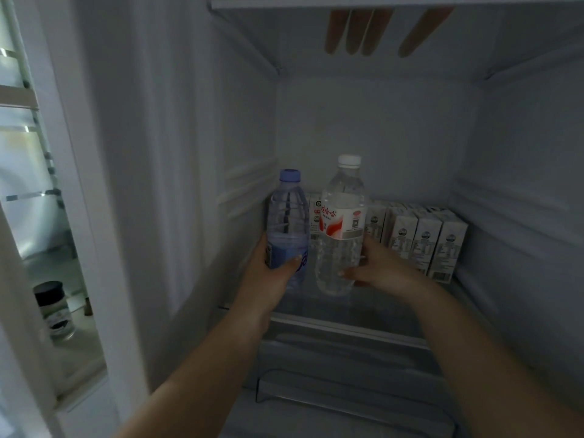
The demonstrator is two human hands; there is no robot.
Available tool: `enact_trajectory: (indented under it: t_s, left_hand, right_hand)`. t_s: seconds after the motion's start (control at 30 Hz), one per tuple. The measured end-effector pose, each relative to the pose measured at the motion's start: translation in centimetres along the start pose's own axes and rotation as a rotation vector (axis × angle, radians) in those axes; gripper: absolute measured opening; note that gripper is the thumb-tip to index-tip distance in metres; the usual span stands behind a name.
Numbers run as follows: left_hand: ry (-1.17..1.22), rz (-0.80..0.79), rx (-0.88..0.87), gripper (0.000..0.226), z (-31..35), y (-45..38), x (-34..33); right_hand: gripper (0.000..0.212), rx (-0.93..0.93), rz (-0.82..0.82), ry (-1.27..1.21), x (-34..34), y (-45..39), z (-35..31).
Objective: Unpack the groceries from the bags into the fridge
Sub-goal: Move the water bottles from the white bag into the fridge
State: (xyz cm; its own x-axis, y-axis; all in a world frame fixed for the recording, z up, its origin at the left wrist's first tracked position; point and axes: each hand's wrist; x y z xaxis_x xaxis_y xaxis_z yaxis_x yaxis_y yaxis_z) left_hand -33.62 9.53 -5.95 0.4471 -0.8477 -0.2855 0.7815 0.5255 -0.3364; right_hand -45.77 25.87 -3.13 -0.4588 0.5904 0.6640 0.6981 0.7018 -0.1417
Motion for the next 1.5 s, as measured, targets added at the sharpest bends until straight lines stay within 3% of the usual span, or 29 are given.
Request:
enact_trajectory:
  t_s: [0.2,0.33,0.77,1.07,1.5]
  left_hand:
    - [0.027,0.066,0.006,0.055,-0.9,-0.1,-0.9]
    - [0.0,0.094,-0.015,0.051,-0.8,-0.3,-1.4]
    - [-0.283,0.361,-0.118,0.048,-3.0,-5.8,-1.5]
    - [-0.4,0.366,-0.146,0.044,-2.9,-7.3,-1.7]
    - [-0.362,0.382,-0.179,0.034,-3.8,-8.5,-1.6]
  right_hand:
    - [0.069,-0.032,0.186,0.071,-1.8,-1.0,0.2]
    - [0.078,-0.05,0.219,0.055,-2.9,-2.3,-0.1]
    - [0.076,-0.018,0.319,0.066,-4.8,-7.1,-1.2]
    - [0.075,-0.088,0.399,0.083,-5.3,-9.6,-0.2]
    - [0.077,-0.114,0.45,0.088,-5.5,-10.6,0.0]
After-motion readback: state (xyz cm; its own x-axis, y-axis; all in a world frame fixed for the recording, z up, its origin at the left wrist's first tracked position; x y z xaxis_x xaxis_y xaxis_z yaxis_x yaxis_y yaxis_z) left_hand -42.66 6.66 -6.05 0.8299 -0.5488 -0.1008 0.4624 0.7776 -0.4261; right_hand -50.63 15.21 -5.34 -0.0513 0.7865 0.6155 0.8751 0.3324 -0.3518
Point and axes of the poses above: each hand's wrist, its own y-axis away from the middle knuckle, its own x-axis out of the back of the hand, z = x × y, and after that the axes turned 13 degrees about y, right-handed
